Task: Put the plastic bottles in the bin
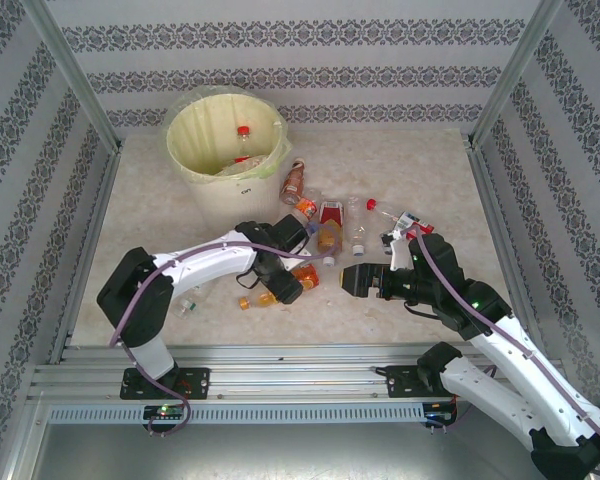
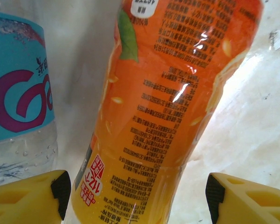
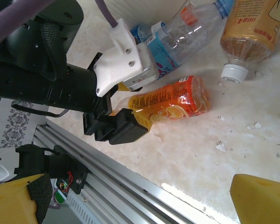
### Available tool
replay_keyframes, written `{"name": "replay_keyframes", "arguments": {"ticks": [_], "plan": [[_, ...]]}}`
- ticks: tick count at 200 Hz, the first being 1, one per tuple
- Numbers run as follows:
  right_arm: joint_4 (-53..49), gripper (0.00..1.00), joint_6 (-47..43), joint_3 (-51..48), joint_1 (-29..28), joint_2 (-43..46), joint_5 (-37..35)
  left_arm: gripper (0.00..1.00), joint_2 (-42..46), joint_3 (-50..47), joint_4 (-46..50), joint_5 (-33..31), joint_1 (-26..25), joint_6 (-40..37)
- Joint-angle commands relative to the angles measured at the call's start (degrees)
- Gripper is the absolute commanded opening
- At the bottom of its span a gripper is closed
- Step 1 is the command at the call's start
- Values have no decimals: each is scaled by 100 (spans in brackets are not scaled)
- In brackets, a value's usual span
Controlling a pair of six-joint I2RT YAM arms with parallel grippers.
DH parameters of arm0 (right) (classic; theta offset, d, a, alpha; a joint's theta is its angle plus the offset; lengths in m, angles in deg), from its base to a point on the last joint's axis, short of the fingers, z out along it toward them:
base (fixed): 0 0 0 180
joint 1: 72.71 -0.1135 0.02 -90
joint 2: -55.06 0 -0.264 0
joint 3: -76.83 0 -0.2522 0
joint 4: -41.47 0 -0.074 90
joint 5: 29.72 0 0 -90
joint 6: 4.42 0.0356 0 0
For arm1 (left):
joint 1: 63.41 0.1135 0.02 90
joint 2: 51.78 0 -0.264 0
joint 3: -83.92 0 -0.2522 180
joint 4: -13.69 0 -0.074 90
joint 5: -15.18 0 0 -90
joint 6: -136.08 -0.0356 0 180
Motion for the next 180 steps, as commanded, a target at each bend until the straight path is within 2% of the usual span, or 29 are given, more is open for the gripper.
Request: {"name": "replay_keyframes", "arguments": {"ticks": [1,40,86,124,180], "plan": [[-56,98,-10,-135,87,63,8,77,-151,169,297,-35,-110,-116],[-55,98,3,-218,139,94,17,77,-351,157,385,146,-119,-111],[-39,98,20,-280,175,113,39,77,-420,84,449,69,-154,-56],[-27,98,45,-312,197,134,37,81,-420,0,420,110,-163,76],[-78,98,70,-299,219,195,18,73,-429,12,387,286,-163,165]]}}
